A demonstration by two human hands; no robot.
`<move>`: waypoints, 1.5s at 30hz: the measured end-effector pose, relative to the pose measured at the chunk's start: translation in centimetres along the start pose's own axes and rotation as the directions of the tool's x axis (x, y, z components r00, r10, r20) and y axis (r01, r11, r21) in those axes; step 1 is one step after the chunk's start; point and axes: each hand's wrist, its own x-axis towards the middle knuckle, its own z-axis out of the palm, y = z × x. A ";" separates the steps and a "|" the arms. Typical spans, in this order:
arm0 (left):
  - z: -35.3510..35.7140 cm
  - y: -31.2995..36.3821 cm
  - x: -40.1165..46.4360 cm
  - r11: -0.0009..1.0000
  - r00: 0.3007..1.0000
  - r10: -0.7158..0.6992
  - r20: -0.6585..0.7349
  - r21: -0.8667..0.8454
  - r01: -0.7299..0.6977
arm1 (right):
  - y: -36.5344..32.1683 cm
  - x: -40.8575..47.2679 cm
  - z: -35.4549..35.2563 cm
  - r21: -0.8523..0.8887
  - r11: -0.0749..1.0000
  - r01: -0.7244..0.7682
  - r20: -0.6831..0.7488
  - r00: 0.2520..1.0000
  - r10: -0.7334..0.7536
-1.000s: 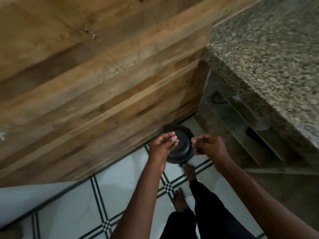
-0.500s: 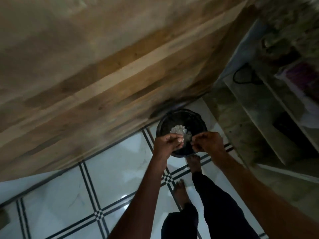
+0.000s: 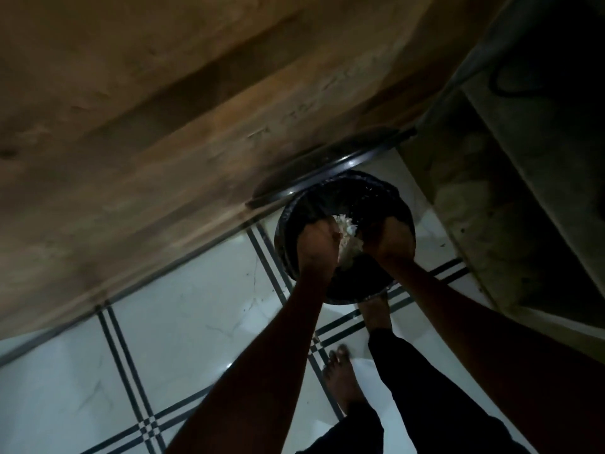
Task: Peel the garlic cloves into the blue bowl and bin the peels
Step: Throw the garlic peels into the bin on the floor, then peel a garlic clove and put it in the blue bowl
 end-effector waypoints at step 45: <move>-3.5 67.8 -67.7 0.547 0.564 0.775 0.283 -0.748 -0.376 | 39.5 -61.8 -67.4 0.479 0.870 0.118 -0.753 0.564 0.338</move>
